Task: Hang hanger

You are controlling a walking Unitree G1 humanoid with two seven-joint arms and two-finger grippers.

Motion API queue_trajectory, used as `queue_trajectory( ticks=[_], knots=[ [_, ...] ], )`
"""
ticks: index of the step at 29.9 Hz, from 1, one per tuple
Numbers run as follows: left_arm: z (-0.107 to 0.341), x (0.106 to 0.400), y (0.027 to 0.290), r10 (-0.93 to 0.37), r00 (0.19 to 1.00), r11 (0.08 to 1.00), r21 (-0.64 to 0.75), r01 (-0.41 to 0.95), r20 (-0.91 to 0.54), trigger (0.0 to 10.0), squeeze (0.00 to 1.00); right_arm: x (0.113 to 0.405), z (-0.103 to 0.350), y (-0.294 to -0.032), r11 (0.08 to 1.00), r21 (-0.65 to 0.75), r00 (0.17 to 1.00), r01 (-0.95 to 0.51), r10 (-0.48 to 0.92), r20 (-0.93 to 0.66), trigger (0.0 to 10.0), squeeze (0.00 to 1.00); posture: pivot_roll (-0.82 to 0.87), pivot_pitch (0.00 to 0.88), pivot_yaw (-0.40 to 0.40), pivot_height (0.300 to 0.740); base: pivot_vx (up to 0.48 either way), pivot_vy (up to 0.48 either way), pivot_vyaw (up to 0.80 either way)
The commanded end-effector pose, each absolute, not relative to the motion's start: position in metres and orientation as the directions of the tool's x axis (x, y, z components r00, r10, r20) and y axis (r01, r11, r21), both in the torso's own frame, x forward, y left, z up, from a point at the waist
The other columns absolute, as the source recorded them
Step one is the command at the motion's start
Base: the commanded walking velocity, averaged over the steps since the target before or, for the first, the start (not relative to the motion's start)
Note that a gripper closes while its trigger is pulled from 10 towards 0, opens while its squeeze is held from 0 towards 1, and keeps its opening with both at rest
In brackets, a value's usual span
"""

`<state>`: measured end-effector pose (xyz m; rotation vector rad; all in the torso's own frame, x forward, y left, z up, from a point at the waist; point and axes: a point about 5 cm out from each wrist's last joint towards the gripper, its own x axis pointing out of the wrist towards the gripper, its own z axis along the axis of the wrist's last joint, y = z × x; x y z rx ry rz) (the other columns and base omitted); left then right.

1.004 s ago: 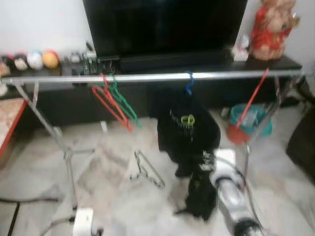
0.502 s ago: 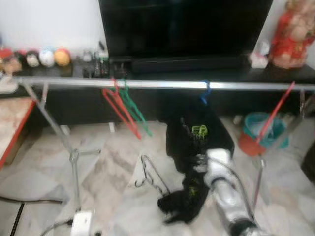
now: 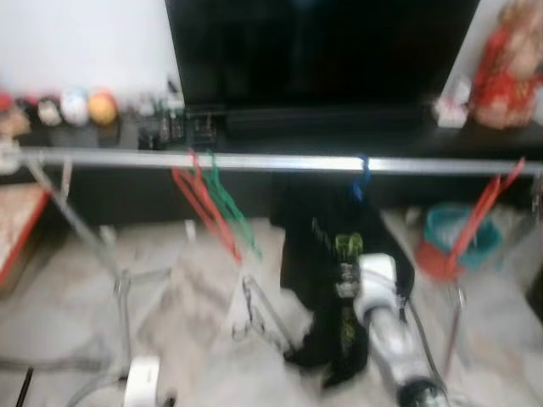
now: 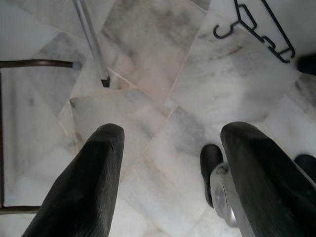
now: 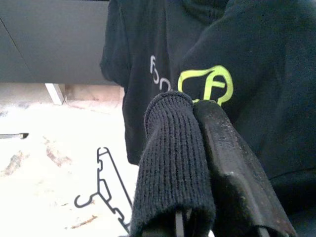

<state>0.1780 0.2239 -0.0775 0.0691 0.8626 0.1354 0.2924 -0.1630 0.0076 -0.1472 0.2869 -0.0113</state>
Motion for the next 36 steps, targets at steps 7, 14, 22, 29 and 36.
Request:
queue_trajectory(
  ticks=[7, 14, 22, 29, 36],
  knots=[
    [-0.078, 0.176, 0.222, 0.136, 0.663, 0.990, 0.116, -0.075, -0.736, 10.0, 0.00, 0.295, 0.011, -0.168, 0.989, -0.147, 0.964, 0.011, -0.049, -0.263, 10.0, 0.00, -0.06, 0.000, 0.030, 0.736, 0.000, 0.000, 0.00],
    [-0.071, 0.185, 0.221, 0.129, 0.731, 0.991, 0.114, -0.071, -0.670, 10.0, 0.00, 0.295, 0.012, -0.168, 0.989, -0.147, 0.964, 0.008, -0.047, -0.262, 10.0, 0.00, -0.05, 0.000, 0.029, 0.736, 0.000, 0.000, 0.00],
    [0.022, 0.287, 0.220, -0.062, 0.967, 0.996, 0.043, 0.075, -0.247, 10.0, 0.00, 0.296, 0.012, -0.165, 0.989, -0.145, 0.965, 0.002, -0.039, -0.258, 10.0, 0.00, -0.05, 0.000, 0.039, 0.736, 0.000, 0.000, 0.00],
    [0.058, 0.317, 0.206, -0.205, 0.967, 0.979, -0.038, 0.202, -0.150, 10.0, 0.00, 0.296, 0.013, -0.164, 0.990, -0.141, 0.965, 0.005, -0.042, -0.257, 10.0, 0.00, -0.05, 0.000, 0.042, 0.736, 0.000, 0.000, 0.00],
    [0.064, 0.324, 0.196, -0.176, 0.976, 0.984, 0.000, 0.177, -0.125, 10.0, 0.00, 0.296, 0.013, -0.163, 0.990, -0.138, 0.966, 0.008, -0.043, -0.254, 10.0, 0.00, -0.06, 0.000, 0.046, 0.736, 0.000, 0.000, 0.00]
  ],
)
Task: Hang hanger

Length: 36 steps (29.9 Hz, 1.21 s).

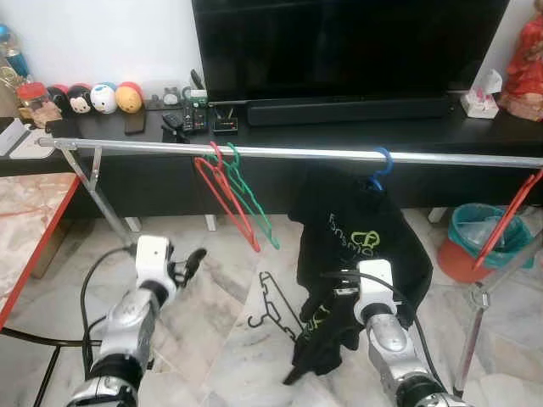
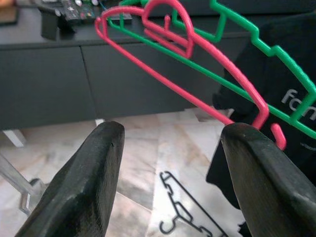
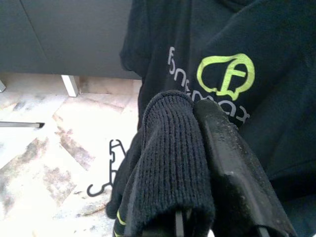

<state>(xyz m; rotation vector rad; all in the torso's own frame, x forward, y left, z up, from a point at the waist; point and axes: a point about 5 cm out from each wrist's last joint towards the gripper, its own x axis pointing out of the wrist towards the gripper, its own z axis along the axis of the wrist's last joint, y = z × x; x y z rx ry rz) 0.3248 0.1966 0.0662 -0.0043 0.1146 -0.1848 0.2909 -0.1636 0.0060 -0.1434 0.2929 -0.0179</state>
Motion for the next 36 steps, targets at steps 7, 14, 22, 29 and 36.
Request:
queue_trajectory(
  ticks=[7, 14, 22, 29, 36],
  knots=[
    [0.061, 0.319, 0.201, -0.079, 0.991, 0.994, 0.069, 0.086, -0.108, 10.0, 0.00, 0.294, 0.010, -0.169, 0.990, -0.141, 0.962, 0.017, -0.054, -0.266, 10.0, 0.00, -0.06, 0.000, 0.040, 0.736, 0.000, 0.000, 0.00],
    [0.060, 0.314, 0.205, -0.044, 0.995, 0.992, 0.112, 0.054, -0.088, 10.0, 0.00, 0.289, 0.004, -0.176, 0.987, -0.156, 0.951, 0.027, -0.073, -0.301, 10.0, 0.00, -0.06, 0.000, 0.032, 0.736, 0.000, -0.034, 0.00],
    [0.062, 0.315, 0.204, -0.036, 0.996, 0.992, 0.117, 0.045, -0.077, 10.0, 0.00, 0.291, 0.006, -0.173, 0.988, -0.150, 0.954, 0.023, -0.066, -0.291, 10.0, 0.00, -0.06, 0.000, 0.030, 0.736, 0.000, -0.260, 0.00],
    [0.062, 0.314, 0.204, -0.032, 0.997, 0.992, 0.121, 0.041, -0.075, 10.0, 0.00, 0.291, 0.007, -0.172, 0.989, -0.147, 0.955, 0.018, -0.060, -0.290, 10.0, 0.00, -0.06, 0.000, 0.030, 0.736, 0.000, -0.317, 0.00],
    [0.060, 0.314, 0.205, -0.024, 0.997, 0.992, 0.123, 0.034, -0.077, 10.0, 0.00, 0.291, 0.006, -0.172, 0.989, -0.148, 0.955, 0.013, -0.056, -0.291, 10.0, 0.00, -0.06, 0.000, 0.025, 0.736, 0.000, -0.323, 0.00]
  ],
)
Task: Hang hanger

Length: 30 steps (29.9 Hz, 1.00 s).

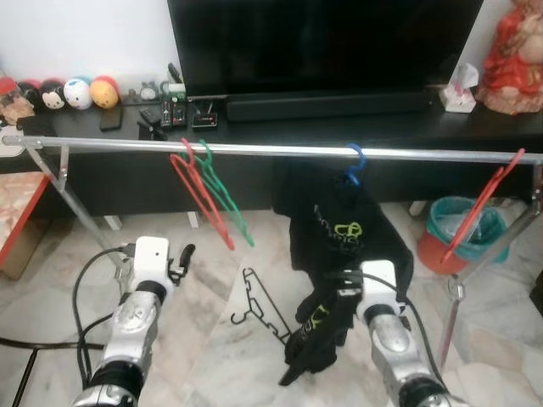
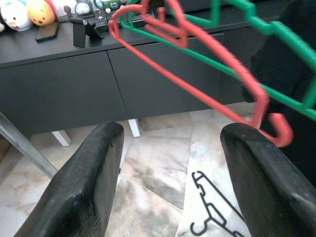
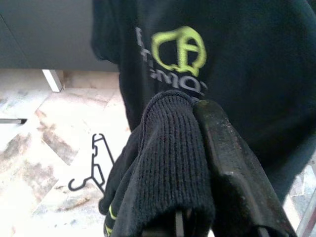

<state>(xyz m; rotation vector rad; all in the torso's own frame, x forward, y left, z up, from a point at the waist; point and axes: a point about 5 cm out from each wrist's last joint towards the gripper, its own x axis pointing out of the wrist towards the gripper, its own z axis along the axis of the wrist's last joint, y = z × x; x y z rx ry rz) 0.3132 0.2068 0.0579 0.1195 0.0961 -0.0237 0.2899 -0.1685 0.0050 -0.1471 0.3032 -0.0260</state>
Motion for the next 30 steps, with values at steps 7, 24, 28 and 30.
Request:
queue_trajectory(
  ticks=[7, 24, 28, 30],
  knots=[
    [0.060, 0.313, 0.205, -0.015, 0.997, 0.992, 0.123, 0.024, -0.074, 10.0, 0.00, 0.291, 0.007, -0.171, 0.989, -0.149, 0.956, 0.008, -0.051, -0.290, 10.0, 0.00, -0.06, 0.000, 0.020, 0.736, 0.000, -0.328, 0.00],
    [0.064, 0.314, 0.206, 0.012, 0.999, 0.994, 0.108, -0.007, -0.047, 10.0, 0.00, 0.283, -0.006, -0.166, 0.969, -0.189, 0.917, -0.158, 0.073, -0.392, 10.0, 0.00, -0.06, 0.000, 0.014, 0.736, 0.000, -0.149, 0.00],
    [0.066, 0.314, 0.209, 0.038, 0.999, 0.992, 0.117, -0.034, -0.033, 10.0, 0.00, 0.276, -0.015, -0.165, 0.952, -0.200, 0.879, -0.230, 0.115, -0.462, 10.0, 0.00, -0.06, 0.000, 0.013, 0.736, 0.000, 0.000, 0.00],
    [0.068, 0.314, 0.211, 0.053, 0.998, 0.992, 0.118, -0.051, -0.018, 10.0, 0.00, 0.273, -0.019, -0.164, 0.944, -0.188, 0.859, -0.271, 0.149, -0.490, 10.0, 0.00, -0.06, 0.000, 0.012, 0.736, 0.000, 0.000, 0.00]
  ],
)
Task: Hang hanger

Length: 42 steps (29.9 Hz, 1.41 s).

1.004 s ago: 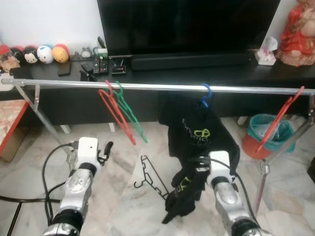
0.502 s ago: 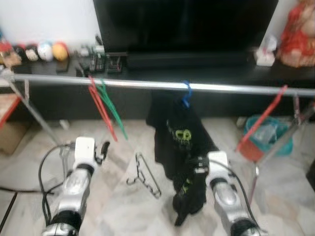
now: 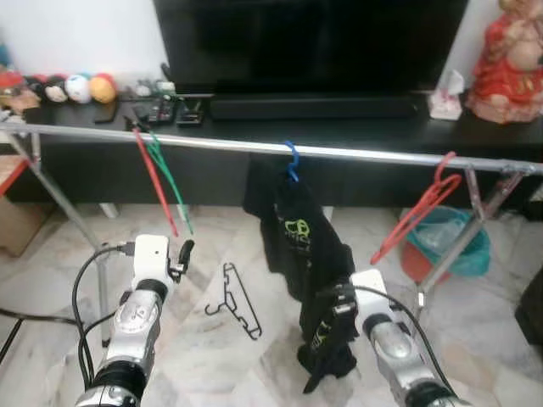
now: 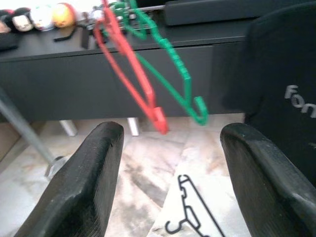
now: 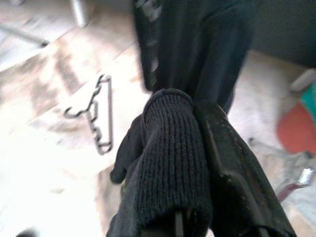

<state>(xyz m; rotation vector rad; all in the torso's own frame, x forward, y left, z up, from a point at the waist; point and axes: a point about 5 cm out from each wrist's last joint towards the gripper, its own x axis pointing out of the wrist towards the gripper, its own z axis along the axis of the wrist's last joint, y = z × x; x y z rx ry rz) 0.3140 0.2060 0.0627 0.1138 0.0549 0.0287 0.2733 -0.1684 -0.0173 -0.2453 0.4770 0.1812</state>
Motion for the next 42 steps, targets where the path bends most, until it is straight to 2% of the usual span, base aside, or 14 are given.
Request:
queue_trajectory(
  ticks=[1, 12, 26, 42],
  knots=[
    [0.069, 0.314, 0.212, 0.056, 0.998, 0.992, 0.117, -0.054, -0.016, 10.0, 0.00, 0.272, -0.019, -0.164, 0.941, -0.188, 0.855, -0.282, 0.158, -0.495, 10.0, 0.00, -0.06, 0.000, 0.011, 0.736, 0.000, 0.000, 0.00],
    [0.068, 0.313, 0.215, 0.091, 0.996, 0.990, 0.105, -0.089, -0.014, 10.0, 0.00, 0.261, -0.029, -0.146, 0.870, -0.200, 0.782, -0.450, 0.275, -0.560, 10.0, 0.00, -0.06, 0.000, 0.008, 0.736, 0.000, 0.000, 0.00],
    [0.073, 0.315, 0.217, 0.104, 0.995, 0.989, 0.104, -0.105, 0.008, 10.0, 0.00, 0.255, -0.035, -0.148, 0.867, -0.207, 0.765, -0.453, 0.259, -0.590, 10.0, 0.00, -0.06, 0.000, 0.011, 0.736, 0.000, 0.000, 0.11],
    [0.082, 0.319, 0.219, 0.122, 0.991, 0.987, 0.103, -0.126, 0.047, 10.0, 0.00, 0.255, -0.035, -0.147, 0.863, -0.212, 0.761, -0.458, 0.258, -0.596, 10.0, 0.00, -0.05, 0.000, 0.006, 0.736, 0.274, 0.000, 0.00]
  ],
)
